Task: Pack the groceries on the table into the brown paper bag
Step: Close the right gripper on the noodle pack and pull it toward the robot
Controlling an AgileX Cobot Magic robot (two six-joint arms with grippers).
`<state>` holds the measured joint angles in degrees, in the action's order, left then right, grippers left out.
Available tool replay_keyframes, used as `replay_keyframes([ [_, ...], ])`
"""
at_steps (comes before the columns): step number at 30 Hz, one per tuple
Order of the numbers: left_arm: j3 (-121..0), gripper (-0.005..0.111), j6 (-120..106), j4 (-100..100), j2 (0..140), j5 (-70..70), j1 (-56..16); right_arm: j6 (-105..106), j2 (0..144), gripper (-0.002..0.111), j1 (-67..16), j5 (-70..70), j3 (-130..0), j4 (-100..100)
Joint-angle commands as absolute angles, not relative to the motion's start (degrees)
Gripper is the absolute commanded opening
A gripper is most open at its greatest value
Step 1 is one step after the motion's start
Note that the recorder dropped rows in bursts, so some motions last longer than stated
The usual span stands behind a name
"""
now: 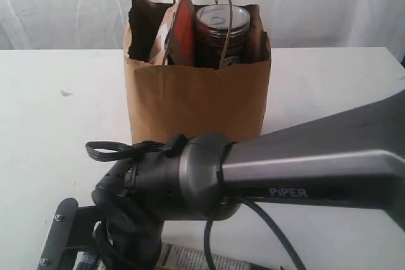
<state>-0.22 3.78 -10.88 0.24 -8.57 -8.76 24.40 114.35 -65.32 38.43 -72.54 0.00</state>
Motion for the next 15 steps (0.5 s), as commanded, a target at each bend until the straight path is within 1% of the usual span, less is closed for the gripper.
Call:
replay_keyframes([
  [1,0.0,0.0,4.0,-11.21,0.0,-8.51,-8.71,23.7,115.38,0.094,-65.6,39.45,-72.62,-0.87],
  [3,0.0,0.0,4.0,-11.21,0.0,-8.51,-8.71,23.7,115.41,0.085,-65.6,40.01,-72.62,-0.63],
  [4,0.0,0.0,4.0,-11.21,0.0,-8.51,-8.71,23.53,115.41,0.077,-65.6,40.01,-72.62,-0.63],
  [6,0.0,0.0,4.0,-11.21,0.0,-8.51,-8.71,23.1,115.41,0.058,-65.6,40.01,-72.62,-0.63],
  [9,0.0,0.0,4.0,-11.21,0.0,-8.51,-8.71,23.1,115.41,0.024,-65.6,38.92,-72.62,-0.63],
  [12,0.0,0.0,4.0,-11.21,0.0,-8.51,-8.71,22.16,115.41,0.0,-65.6,37.53,-73.18,-0.63],
  [15,0.0,0.0,4.0,-11.21,0.0,-8.51,-8.71,19.63,115.11,0.0,-65.6,37.85,-74.84,-0.51],
])
